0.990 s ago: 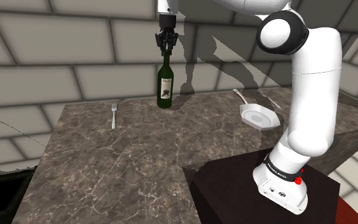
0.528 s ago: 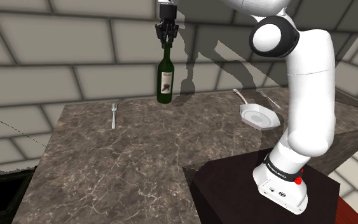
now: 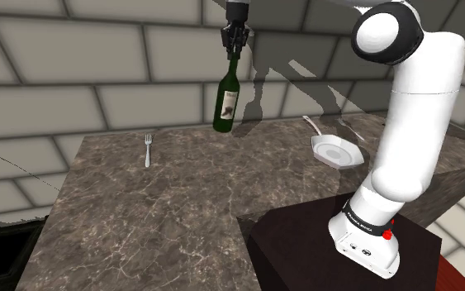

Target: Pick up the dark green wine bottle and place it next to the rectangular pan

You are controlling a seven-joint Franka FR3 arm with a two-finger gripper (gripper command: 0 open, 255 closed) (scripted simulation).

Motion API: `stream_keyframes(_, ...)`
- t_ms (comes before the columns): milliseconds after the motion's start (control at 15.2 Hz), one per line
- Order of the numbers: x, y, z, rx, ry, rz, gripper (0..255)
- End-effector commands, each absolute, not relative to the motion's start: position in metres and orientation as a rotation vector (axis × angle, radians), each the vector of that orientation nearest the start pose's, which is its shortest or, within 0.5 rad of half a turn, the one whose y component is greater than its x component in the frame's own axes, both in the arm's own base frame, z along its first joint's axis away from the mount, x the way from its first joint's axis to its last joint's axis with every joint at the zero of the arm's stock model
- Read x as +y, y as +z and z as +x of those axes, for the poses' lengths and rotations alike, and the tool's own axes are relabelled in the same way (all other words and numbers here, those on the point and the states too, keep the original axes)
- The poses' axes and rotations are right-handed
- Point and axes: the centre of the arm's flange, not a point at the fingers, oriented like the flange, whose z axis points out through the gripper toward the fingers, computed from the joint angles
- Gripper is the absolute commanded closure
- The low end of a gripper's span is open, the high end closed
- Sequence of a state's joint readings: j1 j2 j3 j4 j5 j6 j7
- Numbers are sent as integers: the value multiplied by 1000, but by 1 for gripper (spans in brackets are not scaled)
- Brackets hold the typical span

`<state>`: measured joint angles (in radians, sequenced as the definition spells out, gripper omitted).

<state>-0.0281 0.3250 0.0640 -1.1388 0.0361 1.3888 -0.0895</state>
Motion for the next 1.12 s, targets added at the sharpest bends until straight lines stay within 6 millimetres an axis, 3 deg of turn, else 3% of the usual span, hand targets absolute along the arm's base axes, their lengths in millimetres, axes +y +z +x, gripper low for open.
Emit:
stream_keyframes(0, -4, 617, 612, -198, 111, -3074, 255)
stream_keyframes(924, -153, 619, 503, -198, 111, -3074, 255)
stream_keyframes(1056, -162, 613, 497, -198, 111, -3074, 255)
